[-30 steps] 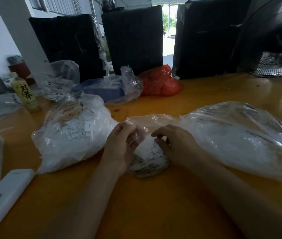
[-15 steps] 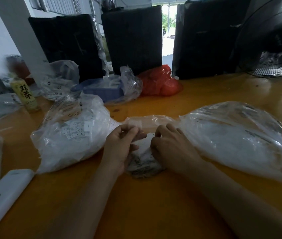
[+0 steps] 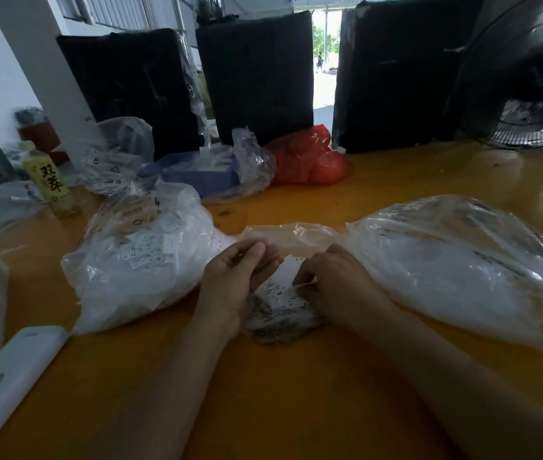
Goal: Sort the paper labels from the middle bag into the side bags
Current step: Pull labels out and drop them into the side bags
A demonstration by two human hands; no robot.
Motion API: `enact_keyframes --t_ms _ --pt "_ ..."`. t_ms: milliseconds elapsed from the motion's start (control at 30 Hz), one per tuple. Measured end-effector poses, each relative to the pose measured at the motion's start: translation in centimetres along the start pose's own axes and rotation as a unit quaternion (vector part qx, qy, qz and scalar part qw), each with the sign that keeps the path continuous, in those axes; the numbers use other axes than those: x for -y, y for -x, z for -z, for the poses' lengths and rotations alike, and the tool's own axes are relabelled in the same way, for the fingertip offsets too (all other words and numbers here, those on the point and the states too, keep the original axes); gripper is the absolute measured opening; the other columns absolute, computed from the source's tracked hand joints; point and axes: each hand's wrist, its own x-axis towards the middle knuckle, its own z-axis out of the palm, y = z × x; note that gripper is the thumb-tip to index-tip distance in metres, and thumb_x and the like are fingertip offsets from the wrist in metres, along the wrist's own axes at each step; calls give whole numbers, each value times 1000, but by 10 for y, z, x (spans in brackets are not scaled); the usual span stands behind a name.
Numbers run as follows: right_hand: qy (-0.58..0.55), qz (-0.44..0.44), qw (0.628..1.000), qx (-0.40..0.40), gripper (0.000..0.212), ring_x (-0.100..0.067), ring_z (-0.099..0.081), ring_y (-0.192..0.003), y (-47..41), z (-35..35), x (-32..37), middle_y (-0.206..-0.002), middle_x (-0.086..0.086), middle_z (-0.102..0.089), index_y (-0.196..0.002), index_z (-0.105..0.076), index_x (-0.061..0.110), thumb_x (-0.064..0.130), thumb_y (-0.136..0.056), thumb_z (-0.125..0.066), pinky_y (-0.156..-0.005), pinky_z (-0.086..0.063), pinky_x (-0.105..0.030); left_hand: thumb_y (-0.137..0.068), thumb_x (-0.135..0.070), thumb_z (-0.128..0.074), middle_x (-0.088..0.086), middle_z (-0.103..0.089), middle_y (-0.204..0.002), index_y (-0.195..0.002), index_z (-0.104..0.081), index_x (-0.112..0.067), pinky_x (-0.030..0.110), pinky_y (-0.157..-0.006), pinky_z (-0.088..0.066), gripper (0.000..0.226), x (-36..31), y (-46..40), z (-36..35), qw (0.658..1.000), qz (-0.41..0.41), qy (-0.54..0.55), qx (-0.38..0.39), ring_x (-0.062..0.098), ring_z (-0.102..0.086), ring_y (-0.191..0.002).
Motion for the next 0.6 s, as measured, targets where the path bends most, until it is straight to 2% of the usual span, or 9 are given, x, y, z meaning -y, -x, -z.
enact_keyframes --t_ms 100,200,267,300,400,433,500,600 --pt "-57 -22 998 17 23 -5 -50 -90 0 5 -2 -93 15 -71 -99 -79 33 50 -84 -74 -74 -37 -25 -81 -15 -77 20 -79 -105 -106 -77 -3 24 -75 -62 28 1 0 -1 1000 -7 19 6 27 -79 -97" --pt "-148 -73 986 26 19 4 -58 -73 -1 13 -5 -85 23 -66 -103 -79 32 45 -90 -71 -60 -38 -12 -77 -17 -78 20 -79 -106 -106 -78 -3 22 -77 -62 33 1 0 0 999 -8 29 11 28 -79 -100" --pt "-161 -88 983 14 11 7 -55 -74 -2 16 -7 -89 24 -63 -101 -77 34 37 -94 -69 -59 -35 -9 -78 -16 -78 20 -79 -106 -109 -76 -1 22 -78 -62 35 1 0 0 1000 -7 29 9 29 -78 -102" --pt "-164 -93 982 9 5 8 -54 -73 -1 17 -7 -90 24 -64 -94 -75 36 34 -93 -71 -58 -34 -9 -80 -14 -77 20 -79 -106 -111 -75 -1 22 -78 -62 33 1 -1 0 1000 -5 27 9 29 -78 -102" --pt "-152 -97 982 49 10 7 -55 -71 0 18 -4 -83 24 -62 -82 -70 39 35 -87 -78 -61 -40 -14 -92 -8 -73 20 -79 -107 -111 -74 -2 23 -79 -62 21 2 -1 2 1000 1 18 17 29 -78 -103" --pt "-144 -93 983 73 6 5 -57 -73 2 20 -1 -84 22 -64 -85 -73 37 39 -84 -80 -62 -42 -16 -93 -7 -71 20 -79 -107 -111 -74 -2 24 -79 -62 19 3 -1 2 1000 3 13 19 29 -78 -103" --pt "-117 -84 984 108 19 3 -60 -78 3 22 0 -90 17 -70 -93 -78 33 47 -80 -80 -67 -47 -17 -95 -7 -70 19 -79 -107 -111 -74 -2 24 -80 -62 17 3 -1 3 1000 4 0 25 30 -78 -103" --pt "-117 -90 985 93 18 2 -64 -77 2 28 -2 -89 14 -75 -94 -80 30 45 -85 -76 -71 -53 -19 -96 -6 -69 19 -79 -107 -111 -74 -2 24 -81 -62 16 3 0 3 999 4 -9 37 30 -78 -104"
